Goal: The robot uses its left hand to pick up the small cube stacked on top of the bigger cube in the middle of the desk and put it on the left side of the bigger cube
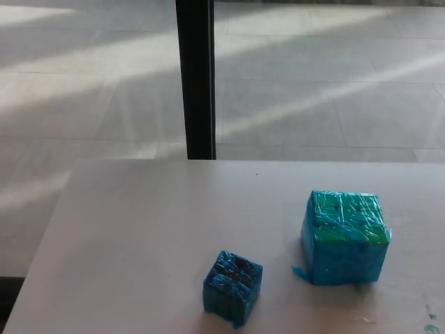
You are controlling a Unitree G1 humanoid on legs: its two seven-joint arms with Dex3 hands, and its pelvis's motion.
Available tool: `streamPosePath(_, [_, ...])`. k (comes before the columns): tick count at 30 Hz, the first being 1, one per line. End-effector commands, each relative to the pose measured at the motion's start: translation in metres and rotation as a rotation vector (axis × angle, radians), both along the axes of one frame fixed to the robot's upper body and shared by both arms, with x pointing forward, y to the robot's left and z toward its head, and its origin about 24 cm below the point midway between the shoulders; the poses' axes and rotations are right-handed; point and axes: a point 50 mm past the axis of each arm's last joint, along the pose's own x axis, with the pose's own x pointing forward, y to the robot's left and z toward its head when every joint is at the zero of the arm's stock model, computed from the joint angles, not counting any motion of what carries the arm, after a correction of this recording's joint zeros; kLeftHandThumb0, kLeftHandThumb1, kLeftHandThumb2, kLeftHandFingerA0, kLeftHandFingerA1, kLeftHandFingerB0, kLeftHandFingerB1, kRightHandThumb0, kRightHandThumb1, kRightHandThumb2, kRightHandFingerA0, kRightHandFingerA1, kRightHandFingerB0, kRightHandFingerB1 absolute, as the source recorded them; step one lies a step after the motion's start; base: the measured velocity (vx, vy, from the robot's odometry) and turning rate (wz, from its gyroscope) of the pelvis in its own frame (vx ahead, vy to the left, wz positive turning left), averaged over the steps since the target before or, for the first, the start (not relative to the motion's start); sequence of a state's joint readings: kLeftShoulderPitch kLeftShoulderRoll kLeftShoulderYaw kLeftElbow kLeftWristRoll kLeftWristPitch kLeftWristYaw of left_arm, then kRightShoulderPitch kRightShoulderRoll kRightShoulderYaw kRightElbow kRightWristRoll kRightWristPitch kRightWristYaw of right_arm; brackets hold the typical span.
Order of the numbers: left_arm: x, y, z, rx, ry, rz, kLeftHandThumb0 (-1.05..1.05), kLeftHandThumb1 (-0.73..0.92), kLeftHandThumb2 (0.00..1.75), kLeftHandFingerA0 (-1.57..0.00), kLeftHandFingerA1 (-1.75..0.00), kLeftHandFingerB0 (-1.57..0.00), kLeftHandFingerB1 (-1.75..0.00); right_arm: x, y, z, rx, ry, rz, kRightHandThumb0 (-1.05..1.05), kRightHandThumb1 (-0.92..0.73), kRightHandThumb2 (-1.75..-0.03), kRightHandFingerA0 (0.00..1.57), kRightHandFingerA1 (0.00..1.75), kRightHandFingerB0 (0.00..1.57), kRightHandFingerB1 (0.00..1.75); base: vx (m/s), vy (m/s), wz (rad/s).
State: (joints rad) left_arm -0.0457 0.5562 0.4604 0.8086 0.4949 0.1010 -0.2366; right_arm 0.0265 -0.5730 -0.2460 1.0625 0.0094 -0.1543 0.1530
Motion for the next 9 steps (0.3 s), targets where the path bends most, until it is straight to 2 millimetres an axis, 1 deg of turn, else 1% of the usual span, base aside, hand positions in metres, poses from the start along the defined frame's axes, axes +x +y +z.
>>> streamPosePath(1, [-0.042, -0.012, -0.054, -0.195, 0.092, 0.241, -0.89, 0.61, 0.98, -0.09, -0.61, -0.06, -0.32, -0.010, -0.006, 0.002, -0.013, 0.014, -0.014, -0.66, -0.38, -1.10, 0.41, 1.37, 0.37, 1.12, 0.00, 0.000, 0.00])
streamPosePath(2, [-0.042, -0.014, -0.057, -0.200, 0.117, 0.224, -0.93, 0.65, 1.03, -0.23, -0.67, -0.03, -0.29, -0.010, -0.006, 0.002, -0.013, 0.009, -0.015, -0.67, -0.36, -1.10, 0.38, 1.38, 0.38, 1.15, 0.00, 0.000, 0.00])
streamPosePath(3, [-0.043, -0.019, -0.061, -0.219, 0.153, 0.189, -0.82, 0.78, 0.65, -0.14, -0.62, -0.05, -0.35, -0.011, -0.006, 0.002, -0.012, 0.006, -0.016, -0.67, -0.37, -1.10, 0.36, 1.36, 0.39, 1.13, 0.00, 0.000, 0.00])
streamPosePath(6, [-0.044, -0.019, -0.061, -0.233, 0.162, 0.164, -0.83, 0.78, 0.64, -0.09, -0.60, -0.05, -0.36, -0.012, -0.004, 0.000, -0.007, 0.016, -0.020, -0.68, -0.35, -1.09, 0.41, 1.34, 0.37, 1.10, 0.00, 0.000, 0.00])
streamPosePath(7, [-0.046, -0.021, -0.064, -0.215, 0.185, 0.130, -0.84, 0.79, 0.65, -0.11, -0.58, -0.12, -0.43, -0.012, -0.004, 0.000, 0.001, 0.018, -0.026, -0.68, -0.38, -1.10, 0.40, 1.38, 0.35, 1.12, 0.00, 0.000, 0.00])
streamPosePath(8, [-0.048, -0.024, -0.068, -0.196, 0.205, 0.116, -0.82, 0.78, 0.64, -0.17, -0.57, -0.23, -0.43, -0.013, -0.004, -0.001, 0.003, 0.018, -0.028, -0.68, -0.38, -1.11, 0.41, 1.37, 0.38, 1.12, 0.00, 0.000, 0.00])
streamPosePath(9, [-0.049, -0.027, -0.072, -0.189, 0.272, 0.054, -0.40, 0.43, 1.05, -0.02, -0.54, 0.00, -0.51, -0.013, -0.004, -0.001, 0.013, 0.009, -0.037, -0.64, -0.37, -1.11, 0.42, 1.33, 0.37, 1.09, 0.00, 0.000, 0.00])
